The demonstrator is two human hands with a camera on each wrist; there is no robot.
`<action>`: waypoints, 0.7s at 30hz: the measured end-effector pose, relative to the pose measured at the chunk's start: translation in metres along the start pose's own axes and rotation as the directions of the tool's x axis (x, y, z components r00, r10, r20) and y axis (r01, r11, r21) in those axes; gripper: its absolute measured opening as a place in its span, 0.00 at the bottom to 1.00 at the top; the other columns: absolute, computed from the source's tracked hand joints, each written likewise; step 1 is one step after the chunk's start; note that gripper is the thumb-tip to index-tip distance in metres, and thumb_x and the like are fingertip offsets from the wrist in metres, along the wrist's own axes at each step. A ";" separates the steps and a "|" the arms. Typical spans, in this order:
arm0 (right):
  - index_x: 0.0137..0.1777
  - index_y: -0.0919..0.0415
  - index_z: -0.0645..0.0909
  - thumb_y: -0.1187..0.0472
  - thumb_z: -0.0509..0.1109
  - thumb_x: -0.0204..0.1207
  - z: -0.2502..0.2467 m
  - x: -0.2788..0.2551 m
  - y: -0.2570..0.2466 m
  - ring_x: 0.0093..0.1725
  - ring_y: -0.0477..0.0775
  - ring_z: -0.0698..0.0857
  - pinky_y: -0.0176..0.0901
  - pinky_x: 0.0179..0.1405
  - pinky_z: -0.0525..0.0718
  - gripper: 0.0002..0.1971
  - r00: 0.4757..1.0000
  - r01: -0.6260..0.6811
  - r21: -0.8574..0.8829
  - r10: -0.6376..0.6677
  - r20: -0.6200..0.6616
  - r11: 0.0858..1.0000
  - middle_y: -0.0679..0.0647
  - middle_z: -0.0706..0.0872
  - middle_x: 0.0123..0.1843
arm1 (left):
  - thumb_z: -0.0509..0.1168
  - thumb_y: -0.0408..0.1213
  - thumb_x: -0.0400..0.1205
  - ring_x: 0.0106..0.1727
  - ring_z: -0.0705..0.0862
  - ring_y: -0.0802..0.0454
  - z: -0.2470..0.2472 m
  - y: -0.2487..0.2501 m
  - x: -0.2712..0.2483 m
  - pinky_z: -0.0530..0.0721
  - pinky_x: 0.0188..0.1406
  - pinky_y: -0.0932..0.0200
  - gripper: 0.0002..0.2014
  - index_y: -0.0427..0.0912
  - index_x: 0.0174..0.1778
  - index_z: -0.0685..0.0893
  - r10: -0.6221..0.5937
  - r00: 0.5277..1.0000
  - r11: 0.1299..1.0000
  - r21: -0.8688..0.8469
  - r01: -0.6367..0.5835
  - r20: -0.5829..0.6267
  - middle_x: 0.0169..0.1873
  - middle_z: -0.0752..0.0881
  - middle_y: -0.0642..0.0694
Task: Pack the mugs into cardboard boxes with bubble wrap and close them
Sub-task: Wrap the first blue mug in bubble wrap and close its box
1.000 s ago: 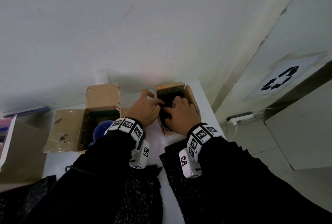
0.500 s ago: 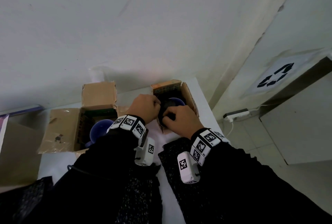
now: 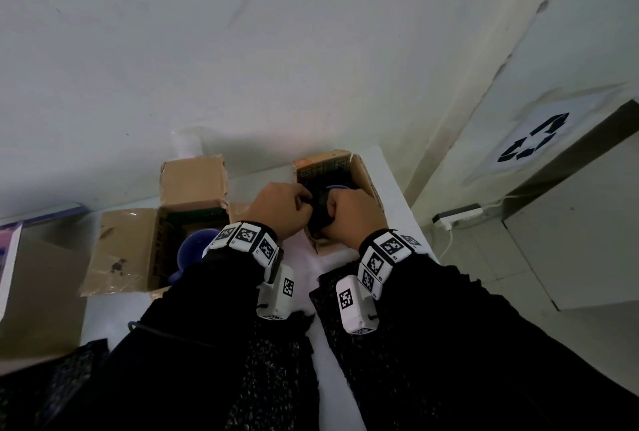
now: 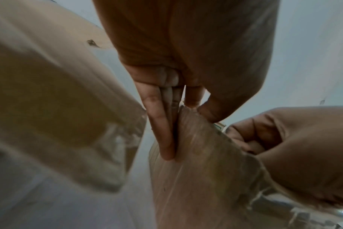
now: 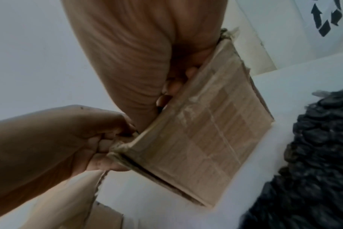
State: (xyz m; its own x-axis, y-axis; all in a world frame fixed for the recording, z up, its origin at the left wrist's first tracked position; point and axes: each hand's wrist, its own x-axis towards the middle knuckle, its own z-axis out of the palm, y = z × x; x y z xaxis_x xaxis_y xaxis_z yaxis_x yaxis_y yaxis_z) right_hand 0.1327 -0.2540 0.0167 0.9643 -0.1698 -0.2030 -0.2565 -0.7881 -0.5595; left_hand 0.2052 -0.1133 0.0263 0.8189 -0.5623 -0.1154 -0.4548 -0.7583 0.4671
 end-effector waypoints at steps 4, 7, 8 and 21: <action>0.30 0.49 0.74 0.61 0.75 0.67 0.006 -0.004 -0.002 0.60 0.55 0.84 0.49 0.50 0.85 0.12 0.997 0.012 0.030 -0.014 0.076 0.999 0.51 0.88 0.46 | 0.63 0.37 0.78 0.43 0.85 0.43 0.004 0.000 -0.003 0.77 0.42 0.58 0.15 0.45 0.59 0.87 0.018 1.000 1.000 -0.002 -0.018 -0.025 0.39 0.89 0.42; 0.43 0.57 0.87 0.61 0.74 0.71 0.004 -0.007 -0.001 0.63 0.57 0.82 0.50 0.56 0.83 0.03 0.991 0.095 0.029 -0.097 0.091 0.995 0.54 0.90 0.47 | 0.62 0.37 0.80 0.48 0.86 0.41 0.008 0.000 -0.002 0.79 0.47 0.55 0.15 0.45 0.61 0.86 0.014 1.000 1.000 0.004 -0.014 -0.026 0.44 0.90 0.39; 0.47 0.59 0.88 0.61 0.73 0.72 0.001 -0.008 0.002 0.64 0.58 0.82 0.50 0.57 0.82 0.05 0.988 0.124 0.055 -0.129 0.086 0.991 0.54 0.90 0.47 | 0.62 0.38 0.80 0.48 0.85 0.40 0.009 -0.001 -0.002 0.79 0.47 0.55 0.15 0.45 0.62 0.85 0.014 1.000 1.000 0.007 -0.014 -0.026 0.45 0.90 0.38; 0.52 0.55 0.85 0.63 0.62 0.78 -0.008 -0.012 0.007 0.54 0.58 0.80 0.51 0.52 0.80 0.11 0.960 0.205 -0.040 -0.193 0.202 0.978 0.56 0.80 0.56 | 0.53 0.52 0.86 0.51 0.84 0.42 0.020 -0.012 -0.013 0.83 0.47 0.48 0.18 0.54 0.70 0.75 0.029 0.999 0.997 0.066 -0.028 -0.024 0.53 0.85 0.42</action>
State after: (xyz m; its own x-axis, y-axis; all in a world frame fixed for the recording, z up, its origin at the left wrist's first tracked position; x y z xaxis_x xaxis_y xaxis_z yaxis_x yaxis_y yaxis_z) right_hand 0.1203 -0.2617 0.0216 0.9623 0.1087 -0.2493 -0.0505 -0.8295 -0.5563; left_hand 0.1935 -0.1035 0.0050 0.8135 -0.5760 -0.0803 -0.4994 -0.7626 0.4112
